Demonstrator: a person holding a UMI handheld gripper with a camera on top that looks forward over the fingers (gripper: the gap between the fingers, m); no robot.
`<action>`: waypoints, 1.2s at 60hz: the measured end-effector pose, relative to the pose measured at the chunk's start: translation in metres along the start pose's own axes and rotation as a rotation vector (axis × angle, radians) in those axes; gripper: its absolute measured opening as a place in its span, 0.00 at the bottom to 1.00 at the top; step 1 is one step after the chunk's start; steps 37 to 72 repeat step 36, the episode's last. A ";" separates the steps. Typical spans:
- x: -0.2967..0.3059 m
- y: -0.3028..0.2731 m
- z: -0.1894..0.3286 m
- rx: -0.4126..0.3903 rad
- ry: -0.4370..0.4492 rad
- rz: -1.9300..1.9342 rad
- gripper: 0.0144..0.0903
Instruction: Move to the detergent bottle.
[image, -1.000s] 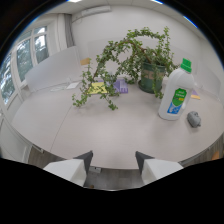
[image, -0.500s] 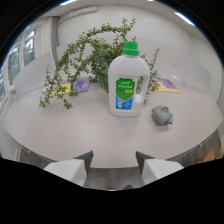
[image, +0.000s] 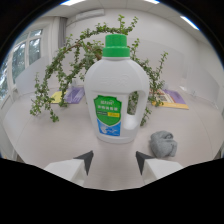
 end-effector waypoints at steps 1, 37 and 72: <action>0.001 -0.002 0.002 0.003 -0.001 -0.004 0.93; 0.000 -0.018 0.014 0.029 -0.032 0.002 0.92; 0.000 -0.018 0.014 0.029 -0.032 0.002 0.92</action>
